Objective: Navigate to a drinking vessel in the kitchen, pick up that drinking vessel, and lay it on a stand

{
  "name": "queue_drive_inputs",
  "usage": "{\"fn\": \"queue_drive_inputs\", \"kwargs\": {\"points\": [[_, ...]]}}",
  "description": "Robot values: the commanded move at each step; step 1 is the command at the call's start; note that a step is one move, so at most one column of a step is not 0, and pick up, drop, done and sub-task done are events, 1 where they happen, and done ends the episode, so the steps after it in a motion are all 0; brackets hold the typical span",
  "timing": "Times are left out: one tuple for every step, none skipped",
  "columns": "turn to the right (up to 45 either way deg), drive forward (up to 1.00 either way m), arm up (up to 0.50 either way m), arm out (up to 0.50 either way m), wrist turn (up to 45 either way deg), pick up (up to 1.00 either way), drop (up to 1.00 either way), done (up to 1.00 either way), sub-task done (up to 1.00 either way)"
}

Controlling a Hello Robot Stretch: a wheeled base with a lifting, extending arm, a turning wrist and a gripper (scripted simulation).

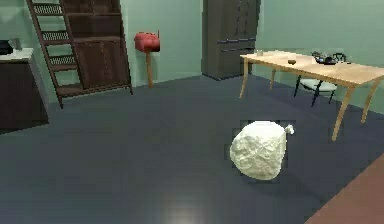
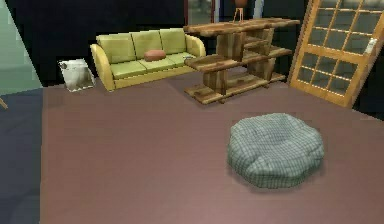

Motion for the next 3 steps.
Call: {"fn": "queue_drive_inputs", "kwargs": {"points": [[-6.0,0.00,0.00,0.00,0.0,0.00,0.00,0.00,0.00],[0.0,1.00,0.00,0.00,0.0,0.00,0.00,0.00,0.00],[-6.0,0.00,0.00,0.00,0.0,0.00,0.00,0.00,0.00]]}}
